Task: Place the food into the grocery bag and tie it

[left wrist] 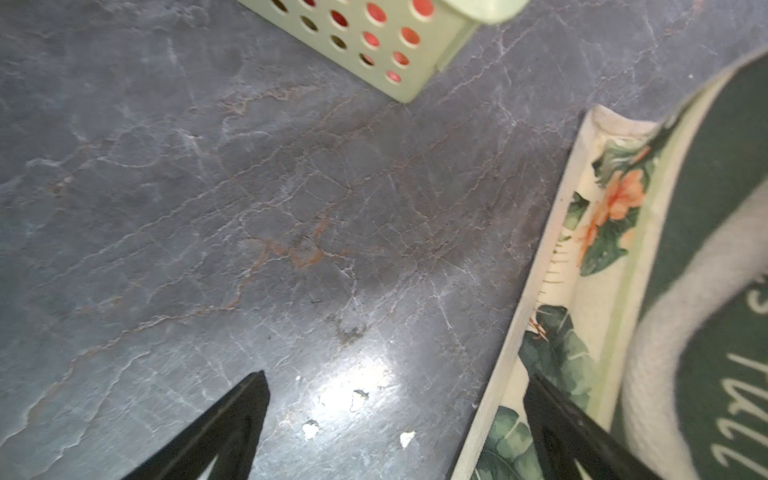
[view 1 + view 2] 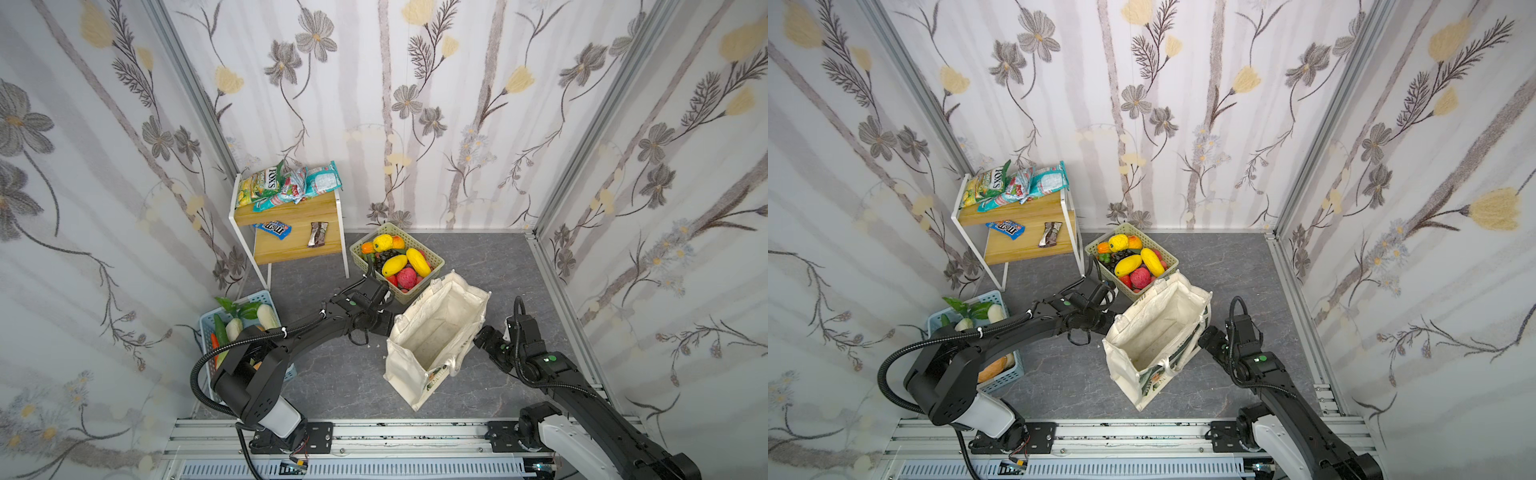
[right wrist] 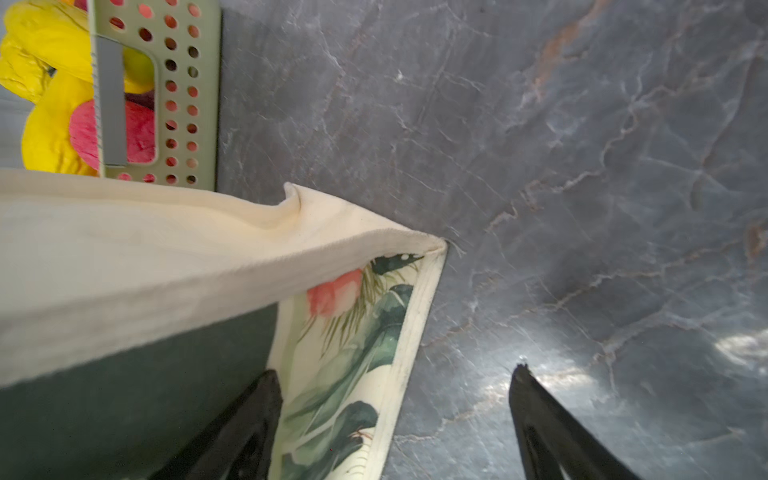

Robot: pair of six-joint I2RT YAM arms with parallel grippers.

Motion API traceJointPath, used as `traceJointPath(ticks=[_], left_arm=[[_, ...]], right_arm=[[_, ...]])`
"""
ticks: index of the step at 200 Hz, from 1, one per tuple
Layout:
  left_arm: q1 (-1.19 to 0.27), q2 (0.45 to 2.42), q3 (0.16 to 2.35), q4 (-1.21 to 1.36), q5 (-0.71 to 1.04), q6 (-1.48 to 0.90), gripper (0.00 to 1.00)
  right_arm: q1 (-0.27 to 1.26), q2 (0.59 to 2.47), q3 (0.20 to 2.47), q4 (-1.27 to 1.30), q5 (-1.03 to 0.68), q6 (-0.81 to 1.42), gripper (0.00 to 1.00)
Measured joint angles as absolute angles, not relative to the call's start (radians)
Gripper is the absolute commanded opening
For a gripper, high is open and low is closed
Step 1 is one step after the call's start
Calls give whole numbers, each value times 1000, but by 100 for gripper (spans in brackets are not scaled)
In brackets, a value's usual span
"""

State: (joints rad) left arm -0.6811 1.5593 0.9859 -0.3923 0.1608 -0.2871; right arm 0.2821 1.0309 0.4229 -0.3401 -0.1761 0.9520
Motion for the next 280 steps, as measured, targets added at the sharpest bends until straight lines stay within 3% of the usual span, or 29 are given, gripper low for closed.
traceJointPath(ticks=[61, 128, 209, 280], left_arm=[[-757, 1681, 1079, -343, 206, -296, 97], [-844, 1876, 1295, -318, 218, -318, 96], [-850, 1964, 1411, -280, 208, -371, 96], [-826, 1838, 1387, -331, 78, -366, 97]], right_arm=[[257, 1285, 579, -233, -169, 912, 87], [108, 1446, 686, -178, -162, 792, 87], [-86, 1528, 831, -202, -165, 625, 87], [-160, 1460, 987, -298, -89, 551, 86]])
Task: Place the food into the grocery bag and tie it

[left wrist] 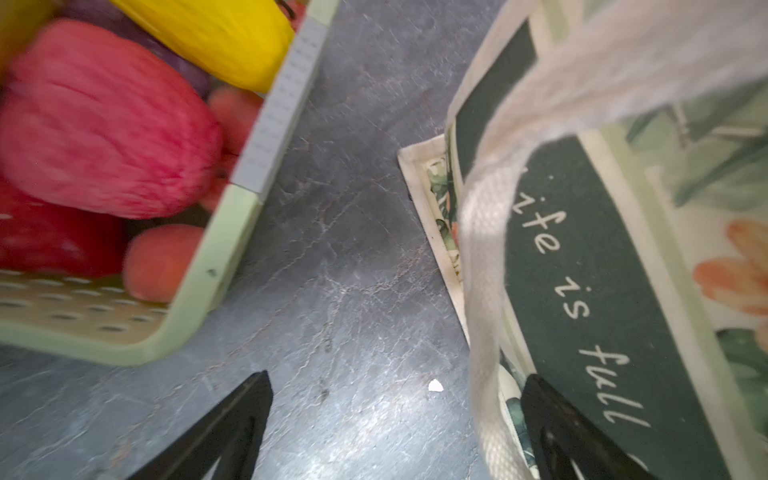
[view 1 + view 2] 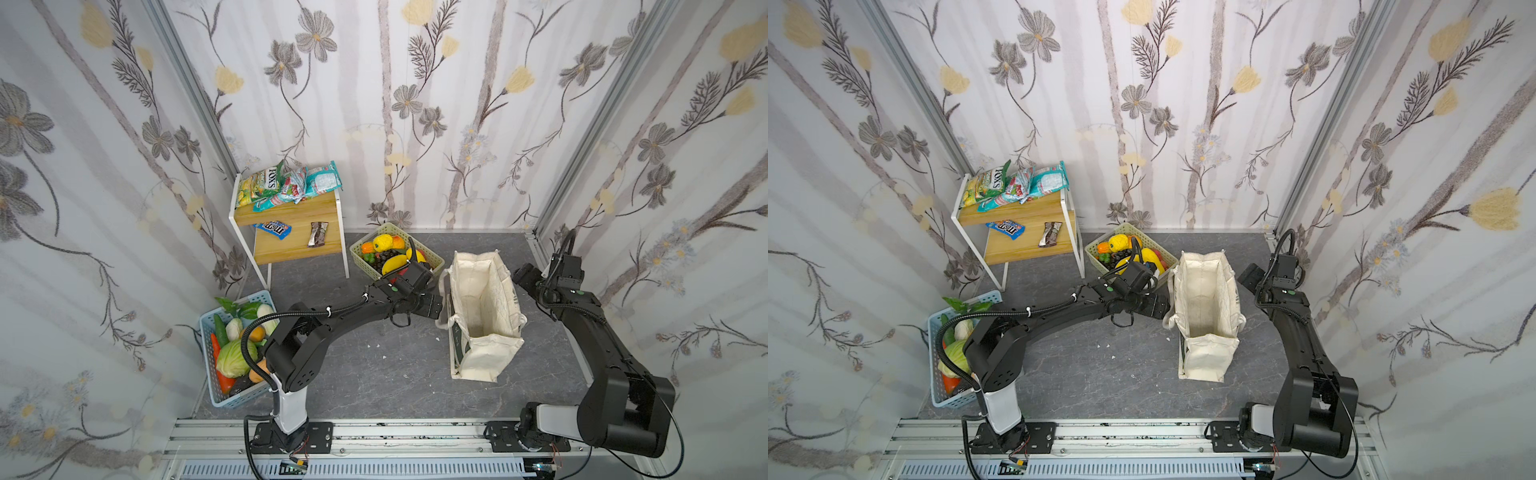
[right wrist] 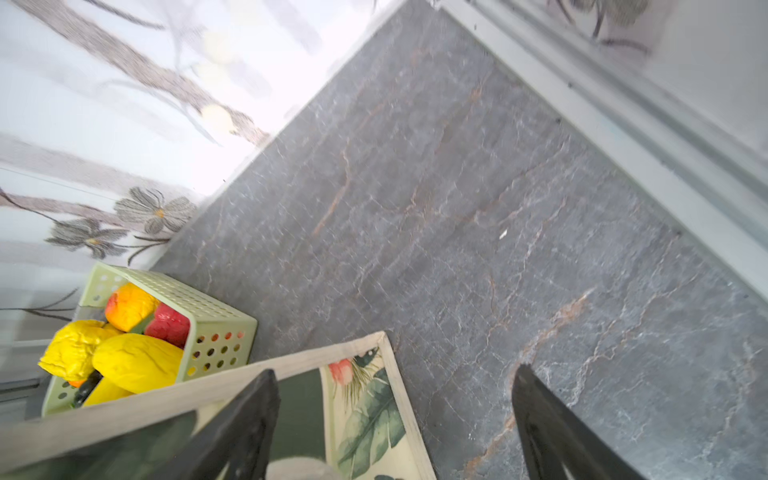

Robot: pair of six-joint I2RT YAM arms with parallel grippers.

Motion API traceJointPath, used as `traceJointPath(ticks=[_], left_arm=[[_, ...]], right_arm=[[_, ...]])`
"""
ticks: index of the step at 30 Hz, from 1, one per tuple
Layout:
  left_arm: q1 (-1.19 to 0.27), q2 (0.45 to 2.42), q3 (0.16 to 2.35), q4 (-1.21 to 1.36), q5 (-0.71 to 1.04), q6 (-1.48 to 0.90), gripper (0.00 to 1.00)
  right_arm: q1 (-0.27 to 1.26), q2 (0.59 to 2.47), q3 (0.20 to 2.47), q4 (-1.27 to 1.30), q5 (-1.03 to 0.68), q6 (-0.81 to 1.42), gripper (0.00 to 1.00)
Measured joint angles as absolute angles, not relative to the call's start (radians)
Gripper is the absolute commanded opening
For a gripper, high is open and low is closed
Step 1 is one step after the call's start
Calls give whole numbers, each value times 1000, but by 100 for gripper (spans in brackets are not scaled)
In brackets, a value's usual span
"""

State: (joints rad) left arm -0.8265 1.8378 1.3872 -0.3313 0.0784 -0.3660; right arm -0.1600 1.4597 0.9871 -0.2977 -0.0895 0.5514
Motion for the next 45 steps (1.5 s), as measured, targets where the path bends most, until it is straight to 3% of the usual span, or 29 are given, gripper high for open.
traceJointPath(ticks=[11, 25, 31, 45], left_arm=[[-738, 1626, 1275, -332, -133, -348, 100], [-636, 1525, 1182, -298, -279, -347, 100], [-606, 1585, 1207, -295, -198, -308, 98], [-562, 1901, 1493, -319, -126, -216, 92]], right_arm=[[-122, 1382, 1208, -360, -20, 467, 86], [156, 1378, 1396, -414, 3, 373, 86], [257, 1379, 1414, -434, 6, 366, 86], [427, 1402, 1390, -451, 14, 366, 86]])
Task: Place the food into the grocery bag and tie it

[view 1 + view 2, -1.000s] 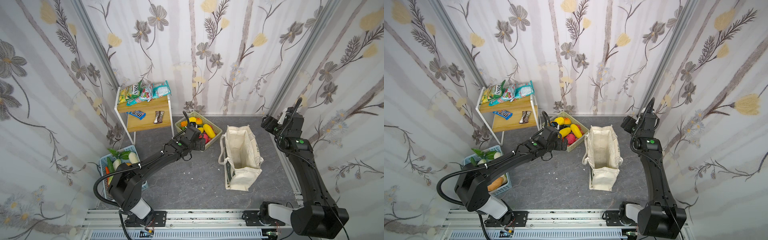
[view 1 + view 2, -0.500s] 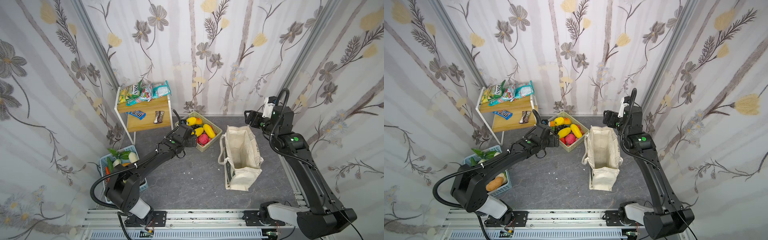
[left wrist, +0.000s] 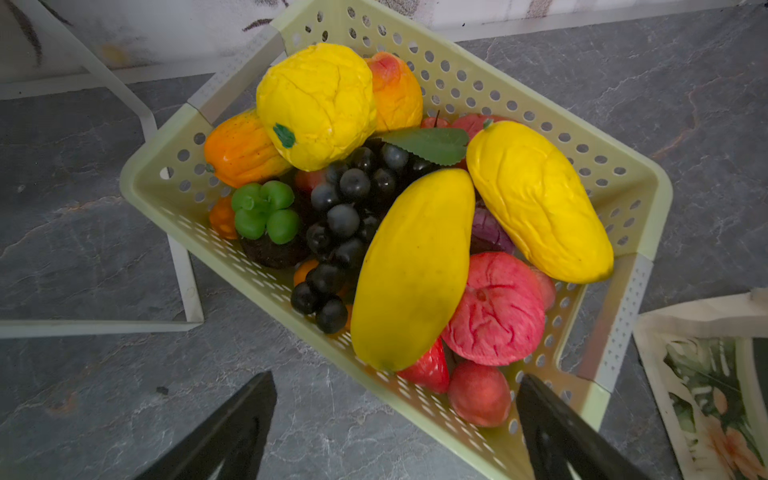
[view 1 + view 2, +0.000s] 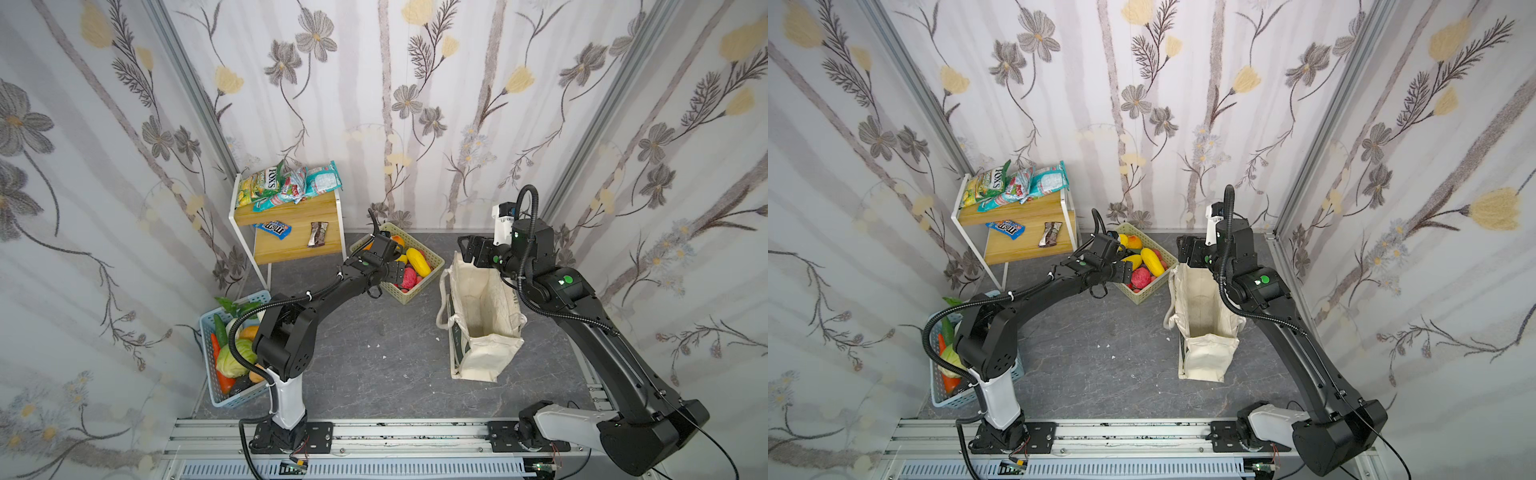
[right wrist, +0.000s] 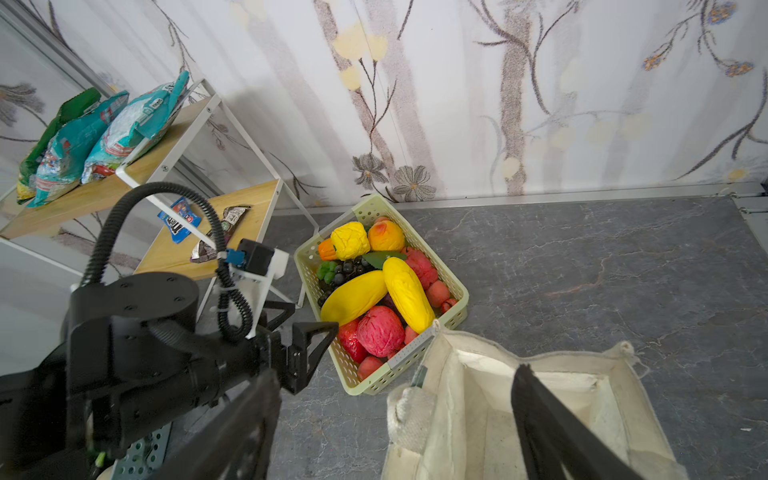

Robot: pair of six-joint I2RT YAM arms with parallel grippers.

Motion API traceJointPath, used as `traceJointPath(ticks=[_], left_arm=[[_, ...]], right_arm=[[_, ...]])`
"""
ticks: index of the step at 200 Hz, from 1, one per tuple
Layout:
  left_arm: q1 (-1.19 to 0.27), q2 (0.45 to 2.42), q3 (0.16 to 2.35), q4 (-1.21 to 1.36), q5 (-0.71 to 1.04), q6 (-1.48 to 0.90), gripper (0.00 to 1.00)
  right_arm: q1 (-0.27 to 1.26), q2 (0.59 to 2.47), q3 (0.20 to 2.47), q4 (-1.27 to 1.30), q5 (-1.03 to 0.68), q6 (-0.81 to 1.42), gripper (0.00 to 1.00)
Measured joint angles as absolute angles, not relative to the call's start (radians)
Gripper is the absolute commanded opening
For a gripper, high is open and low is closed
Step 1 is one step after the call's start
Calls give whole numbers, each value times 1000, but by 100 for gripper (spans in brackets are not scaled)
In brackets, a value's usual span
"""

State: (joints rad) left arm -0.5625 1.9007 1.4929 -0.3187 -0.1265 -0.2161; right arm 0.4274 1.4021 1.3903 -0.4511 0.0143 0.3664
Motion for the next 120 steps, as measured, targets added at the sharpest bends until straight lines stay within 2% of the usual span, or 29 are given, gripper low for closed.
traceJointPath(ticks=[42, 120], left_arm=[[-541, 2000, 1597, -352, -84, -193, 92], [-515, 2075, 1652, -369, 59, -161, 90]], right_arm=[[444, 1410, 1370, -451, 21, 366, 86], [448, 1411, 1357, -453, 34, 366, 86]])
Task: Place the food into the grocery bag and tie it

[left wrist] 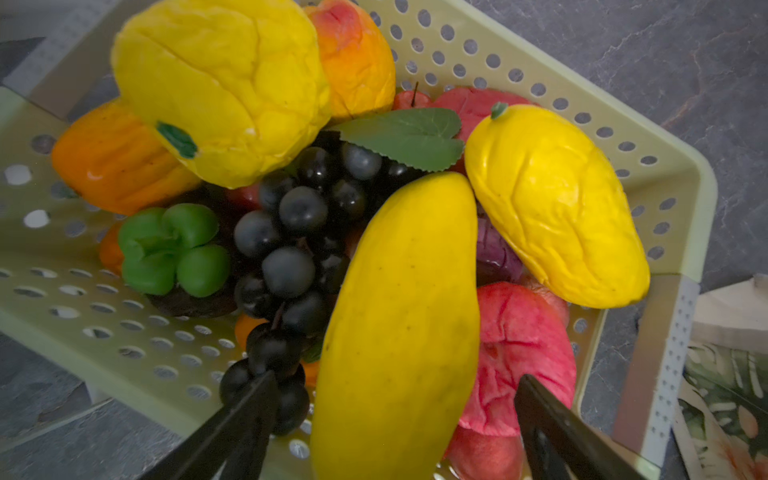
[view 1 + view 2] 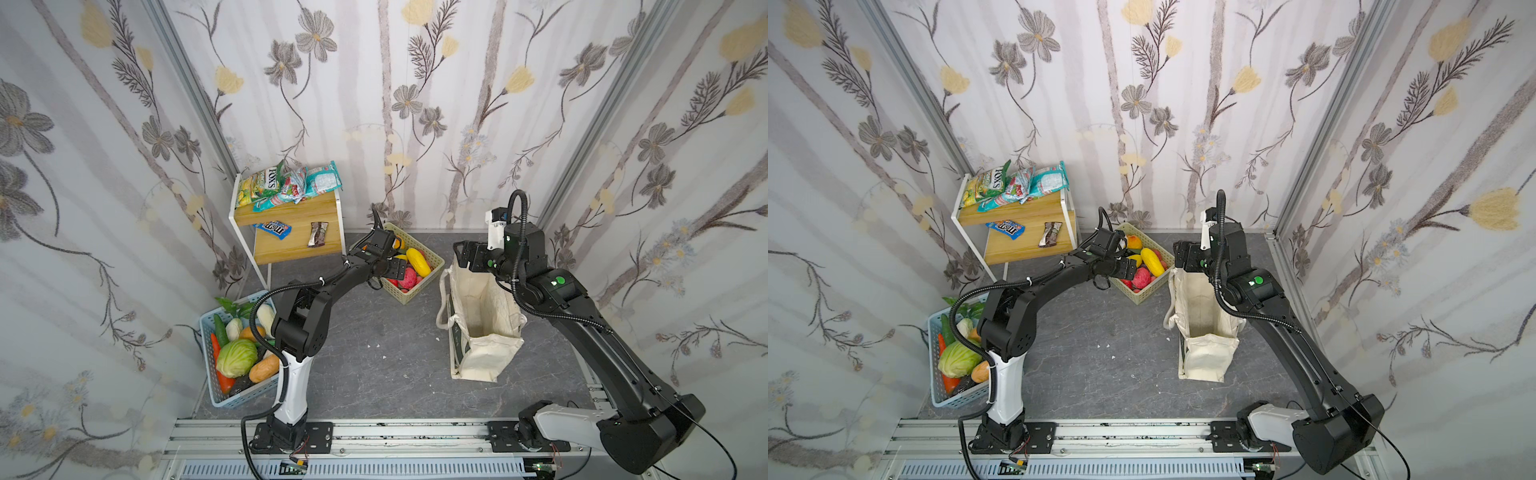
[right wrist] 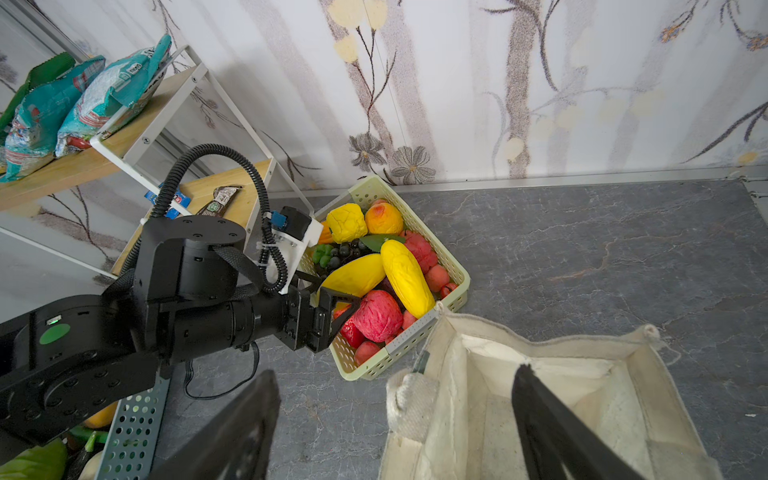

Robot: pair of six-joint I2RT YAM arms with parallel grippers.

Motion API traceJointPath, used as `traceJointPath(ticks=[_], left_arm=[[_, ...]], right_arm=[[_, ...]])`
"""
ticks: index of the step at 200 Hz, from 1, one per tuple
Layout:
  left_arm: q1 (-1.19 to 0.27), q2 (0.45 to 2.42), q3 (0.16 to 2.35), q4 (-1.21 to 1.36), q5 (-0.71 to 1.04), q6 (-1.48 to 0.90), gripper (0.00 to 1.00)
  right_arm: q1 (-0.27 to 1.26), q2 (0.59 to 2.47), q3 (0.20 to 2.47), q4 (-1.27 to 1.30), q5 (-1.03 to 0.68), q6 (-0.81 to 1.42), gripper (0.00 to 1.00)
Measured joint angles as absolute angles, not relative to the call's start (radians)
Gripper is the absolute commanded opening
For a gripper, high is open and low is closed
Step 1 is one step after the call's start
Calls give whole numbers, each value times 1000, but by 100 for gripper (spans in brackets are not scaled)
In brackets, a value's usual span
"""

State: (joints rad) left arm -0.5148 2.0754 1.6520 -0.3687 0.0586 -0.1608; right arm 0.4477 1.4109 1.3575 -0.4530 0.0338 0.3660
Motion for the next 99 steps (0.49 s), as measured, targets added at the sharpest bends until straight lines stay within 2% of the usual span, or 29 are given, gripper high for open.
traceJointPath(ticks=[99], left_arm=[[-508, 2109, 1682, -371, 117, -153, 71]], right_arm=[[458, 1404, 1340, -454, 34, 374, 87]])
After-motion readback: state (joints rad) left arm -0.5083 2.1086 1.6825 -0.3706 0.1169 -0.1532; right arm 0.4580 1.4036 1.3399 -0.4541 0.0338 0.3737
